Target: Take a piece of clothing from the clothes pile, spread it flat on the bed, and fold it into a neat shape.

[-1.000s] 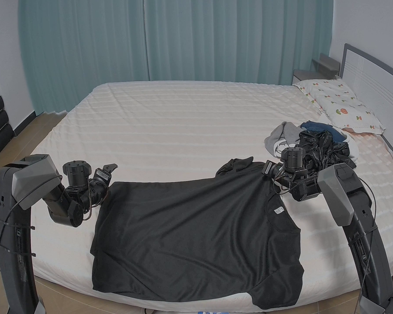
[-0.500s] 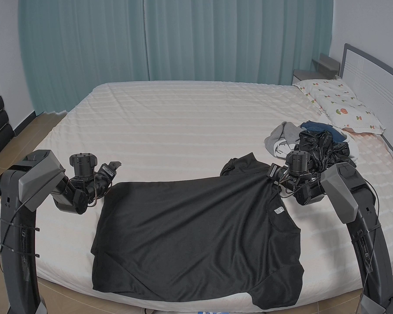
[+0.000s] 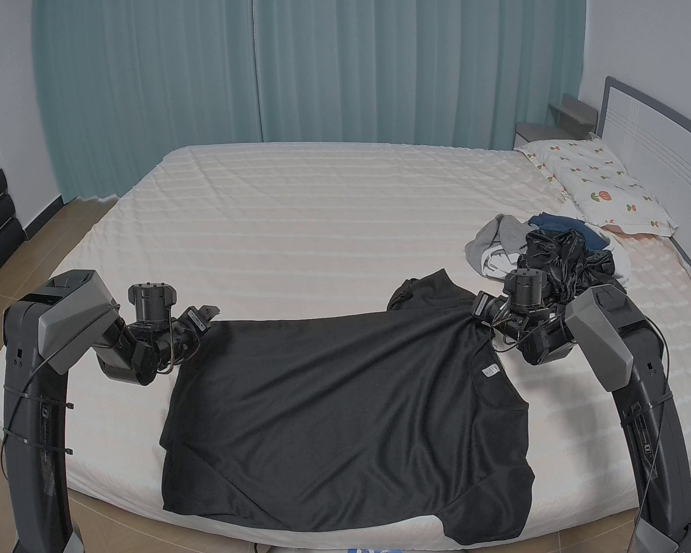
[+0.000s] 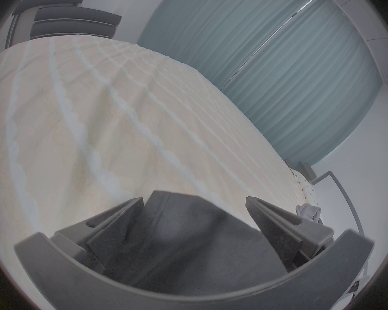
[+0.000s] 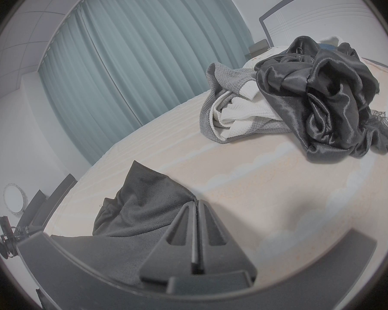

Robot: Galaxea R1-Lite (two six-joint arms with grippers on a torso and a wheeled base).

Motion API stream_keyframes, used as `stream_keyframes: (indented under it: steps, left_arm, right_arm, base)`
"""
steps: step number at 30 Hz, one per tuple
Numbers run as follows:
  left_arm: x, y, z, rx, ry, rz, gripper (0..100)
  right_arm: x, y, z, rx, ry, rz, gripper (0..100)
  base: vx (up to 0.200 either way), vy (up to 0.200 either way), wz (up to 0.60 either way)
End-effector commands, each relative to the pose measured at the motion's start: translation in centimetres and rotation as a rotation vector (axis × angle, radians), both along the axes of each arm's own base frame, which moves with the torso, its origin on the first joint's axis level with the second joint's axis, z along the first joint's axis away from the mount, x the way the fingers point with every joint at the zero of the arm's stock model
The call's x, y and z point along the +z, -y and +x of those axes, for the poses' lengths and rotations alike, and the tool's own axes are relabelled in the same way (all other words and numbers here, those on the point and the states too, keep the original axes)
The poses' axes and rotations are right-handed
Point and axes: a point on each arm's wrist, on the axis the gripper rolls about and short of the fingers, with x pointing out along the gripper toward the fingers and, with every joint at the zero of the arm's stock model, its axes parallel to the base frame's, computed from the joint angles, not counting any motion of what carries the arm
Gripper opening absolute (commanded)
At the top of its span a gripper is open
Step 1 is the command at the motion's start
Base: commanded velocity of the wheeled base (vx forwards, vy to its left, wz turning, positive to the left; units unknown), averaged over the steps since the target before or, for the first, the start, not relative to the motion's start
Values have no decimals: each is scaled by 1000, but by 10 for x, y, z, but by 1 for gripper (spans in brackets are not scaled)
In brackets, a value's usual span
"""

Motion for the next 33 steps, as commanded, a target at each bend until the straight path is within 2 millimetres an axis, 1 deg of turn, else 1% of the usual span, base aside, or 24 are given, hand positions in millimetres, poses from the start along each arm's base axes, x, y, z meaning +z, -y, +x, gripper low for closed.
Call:
stream_keyframes:
  steps: [1,8,9,14,20,23,27,30,33]
  left_arm:
    - [-2,2,-4,-4,-14,1,100]
    - [-2,0,0,1,2,1,100]
    - [-1,0,3,2,11,-2,0]
    - [-1,-1,8,12,28,2,0]
    - [15,-14,22,87,99,21,0]
    - [18,-22,23,107,104,17,0]
    - [13,-28,18,107,76,13,0]
    - [12,-28,16,107,73,13,0]
    - [15,-29,21,109,98,13,0]
  right_arm:
    - [5,-1,0,3,8,1,0]
    - [4,-3,-1,6,4,1,0]
    - [2,-3,-1,6,-1,0,0]
    - [3,0,0,-2,16,3,0]
    - [14,1,3,-22,85,6,0]
    - [18,5,3,-34,102,7,0]
    - [15,6,2,-36,94,6,0]
    - [14,6,2,-36,93,5,0]
    - [13,6,3,-36,97,6,0]
  base:
    - [0,0,0]
    - [0,0,0]
    - [0,0,0]
    - [0,0,0]
    - [0,0,0]
    - [0,0,0]
    - [0,0,0]
    - [0,0,0]
    - [0,0,0]
